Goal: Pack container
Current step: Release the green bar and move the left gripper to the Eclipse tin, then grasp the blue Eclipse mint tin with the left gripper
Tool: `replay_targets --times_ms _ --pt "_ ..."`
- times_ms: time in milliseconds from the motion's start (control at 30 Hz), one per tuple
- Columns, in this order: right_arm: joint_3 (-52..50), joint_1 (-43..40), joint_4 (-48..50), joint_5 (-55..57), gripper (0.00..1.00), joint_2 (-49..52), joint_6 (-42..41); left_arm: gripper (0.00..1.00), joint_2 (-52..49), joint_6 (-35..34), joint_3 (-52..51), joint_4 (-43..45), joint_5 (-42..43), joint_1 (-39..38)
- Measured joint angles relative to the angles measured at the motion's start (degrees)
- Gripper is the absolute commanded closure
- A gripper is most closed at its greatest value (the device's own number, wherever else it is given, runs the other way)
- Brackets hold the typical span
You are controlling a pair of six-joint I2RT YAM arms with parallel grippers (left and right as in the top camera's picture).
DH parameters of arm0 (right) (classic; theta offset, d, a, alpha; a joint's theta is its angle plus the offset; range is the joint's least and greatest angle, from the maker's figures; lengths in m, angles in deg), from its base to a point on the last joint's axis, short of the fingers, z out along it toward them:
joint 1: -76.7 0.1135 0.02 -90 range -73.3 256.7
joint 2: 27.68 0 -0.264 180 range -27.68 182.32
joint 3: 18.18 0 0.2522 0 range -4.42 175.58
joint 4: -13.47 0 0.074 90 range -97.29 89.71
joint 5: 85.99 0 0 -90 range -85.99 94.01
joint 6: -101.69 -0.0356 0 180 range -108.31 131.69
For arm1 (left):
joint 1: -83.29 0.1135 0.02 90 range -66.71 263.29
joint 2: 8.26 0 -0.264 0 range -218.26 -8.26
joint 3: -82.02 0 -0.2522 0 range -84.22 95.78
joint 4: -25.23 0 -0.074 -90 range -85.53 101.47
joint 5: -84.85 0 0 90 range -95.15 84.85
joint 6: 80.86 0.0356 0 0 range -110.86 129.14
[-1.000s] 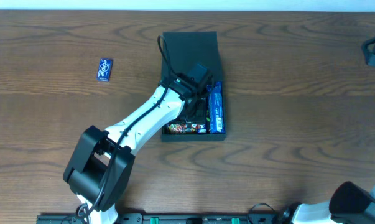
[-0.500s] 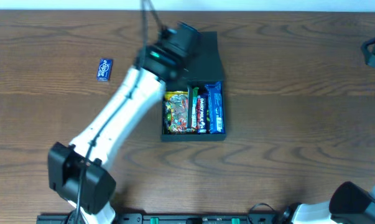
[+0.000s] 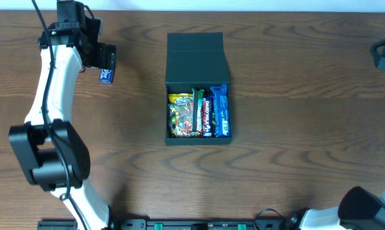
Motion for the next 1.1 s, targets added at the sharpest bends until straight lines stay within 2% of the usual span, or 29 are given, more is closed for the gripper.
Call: replay_targets --times_ms 200,400,433,533,867,1033,1100 --pt "0.0 0.0 -0.9 0.0 0.01 0.0 1.2 0.0 -8.0 6.0 -0.1 1.9 2.6 -0.3" --pt "-0.2 0.0 -1.6 0.5 0.01 0.0 1.8 0.0 -12.7 7.7 -0.3 7.0 2.7 -0.6" --pt "-0.4 0.0 -1.6 0.6 0.01 0.0 1.8 0.05 -13.2 7.7 -0.3 8.4 2.7 -0.6" --pt "-1.2 0.0 -1.9 0.9 0.01 0.0 1.8 0.08 -14.1 8.0 -0.3 11.2 2.7 -0.6" --pt "-2.3 0.0 -3.5 1.3 0.01 0.0 1.9 0.08 -17.6 8.2 -0.3 18.0 2.6 -0.4" --pt "-2.3 0.0 -4.1 1.3 0.01 0.0 1.9 0.08 -19.1 5.1 -0.3 19.5 2.5 0.2" --pt "-2.3 0.0 -4.1 1.3 0.01 0.0 1.9 0.12 -19.2 4.1 -0.3 19.8 2.4 0.6"
